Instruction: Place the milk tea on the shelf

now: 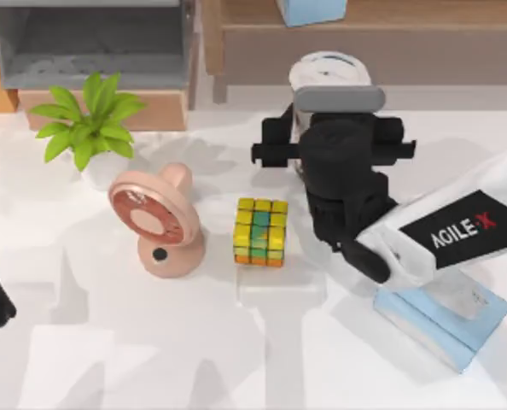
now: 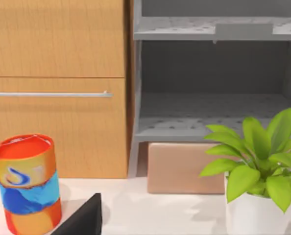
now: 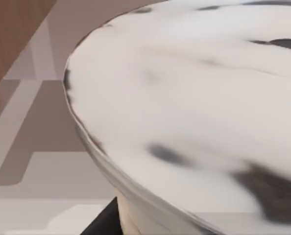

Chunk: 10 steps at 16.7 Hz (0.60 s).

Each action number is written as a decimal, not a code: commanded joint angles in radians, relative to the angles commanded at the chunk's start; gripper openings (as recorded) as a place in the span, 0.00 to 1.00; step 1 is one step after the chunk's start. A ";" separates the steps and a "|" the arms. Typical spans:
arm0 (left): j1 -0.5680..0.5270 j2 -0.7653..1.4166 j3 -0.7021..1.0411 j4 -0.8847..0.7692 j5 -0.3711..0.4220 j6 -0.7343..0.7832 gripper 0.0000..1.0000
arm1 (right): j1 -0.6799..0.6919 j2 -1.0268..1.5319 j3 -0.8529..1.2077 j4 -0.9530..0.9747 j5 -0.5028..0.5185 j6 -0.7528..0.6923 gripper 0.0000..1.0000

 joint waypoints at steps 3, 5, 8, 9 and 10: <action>0.000 0.000 0.000 0.000 0.000 0.000 1.00 | -0.003 -0.048 0.030 0.003 -0.014 -0.004 0.00; 0.000 0.000 0.000 0.000 0.000 0.000 1.00 | -0.010 -0.099 0.048 -0.019 -0.039 -0.011 0.00; 0.000 0.000 0.000 0.000 0.000 0.000 1.00 | -0.034 -0.189 0.071 -0.082 -0.094 -0.024 0.00; 0.000 0.000 0.000 0.000 0.000 0.000 1.00 | -0.046 -0.219 0.078 -0.109 -0.116 -0.029 0.00; 0.000 0.000 0.000 0.000 0.000 0.000 1.00 | -0.062 -0.249 0.085 -0.138 -0.139 -0.035 0.00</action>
